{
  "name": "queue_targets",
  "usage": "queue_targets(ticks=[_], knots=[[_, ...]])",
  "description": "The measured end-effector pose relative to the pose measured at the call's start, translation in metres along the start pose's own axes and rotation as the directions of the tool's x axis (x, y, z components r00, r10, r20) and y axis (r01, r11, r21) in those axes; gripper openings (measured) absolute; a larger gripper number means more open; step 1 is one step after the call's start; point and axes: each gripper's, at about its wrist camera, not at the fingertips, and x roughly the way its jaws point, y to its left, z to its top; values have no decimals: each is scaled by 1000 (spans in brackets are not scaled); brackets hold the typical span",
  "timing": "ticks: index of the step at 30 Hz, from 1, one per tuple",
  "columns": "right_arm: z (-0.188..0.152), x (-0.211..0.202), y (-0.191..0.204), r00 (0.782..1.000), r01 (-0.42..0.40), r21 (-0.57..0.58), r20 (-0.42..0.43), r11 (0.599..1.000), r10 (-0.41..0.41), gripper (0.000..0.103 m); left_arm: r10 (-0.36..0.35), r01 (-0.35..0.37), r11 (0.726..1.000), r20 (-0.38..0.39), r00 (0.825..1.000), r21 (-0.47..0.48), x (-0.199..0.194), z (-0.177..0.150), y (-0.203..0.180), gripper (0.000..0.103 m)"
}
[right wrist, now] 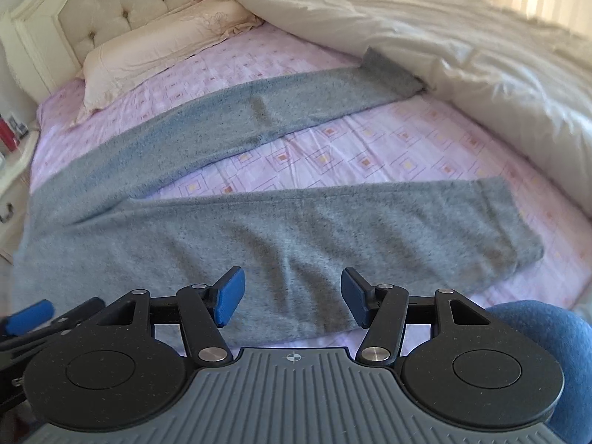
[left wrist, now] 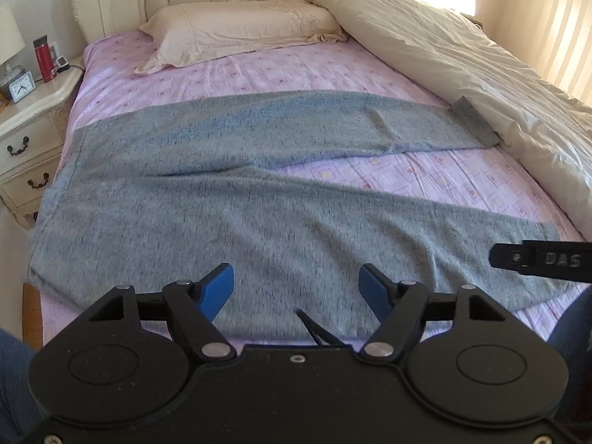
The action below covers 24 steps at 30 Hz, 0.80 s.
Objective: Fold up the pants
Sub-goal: 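Reach the right gripper to the grey pants leg cuff and close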
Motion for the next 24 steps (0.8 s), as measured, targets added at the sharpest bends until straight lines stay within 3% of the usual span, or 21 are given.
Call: queue_targets(ticks=[4, 8, 12, 24], knots=[[31, -9, -17, 999, 21, -16, 45, 1000, -21, 56, 0, -1, 999, 19, 1000, 46, 13, 21, 1, 74], [67, -12, -49, 990, 115, -30, 90, 993, -112, 56, 5, -7, 997, 30, 1000, 78, 27, 43, 2, 74], [89, 3, -91, 977, 204, -37, 71, 978, -201, 56, 0, -3, 993, 30, 1000, 115, 44, 55, -3, 74], [69, 81, -221, 977, 214, 71, -25, 974, -212, 56, 38, -20, 971, -68, 997, 240, 109, 36, -21, 74]])
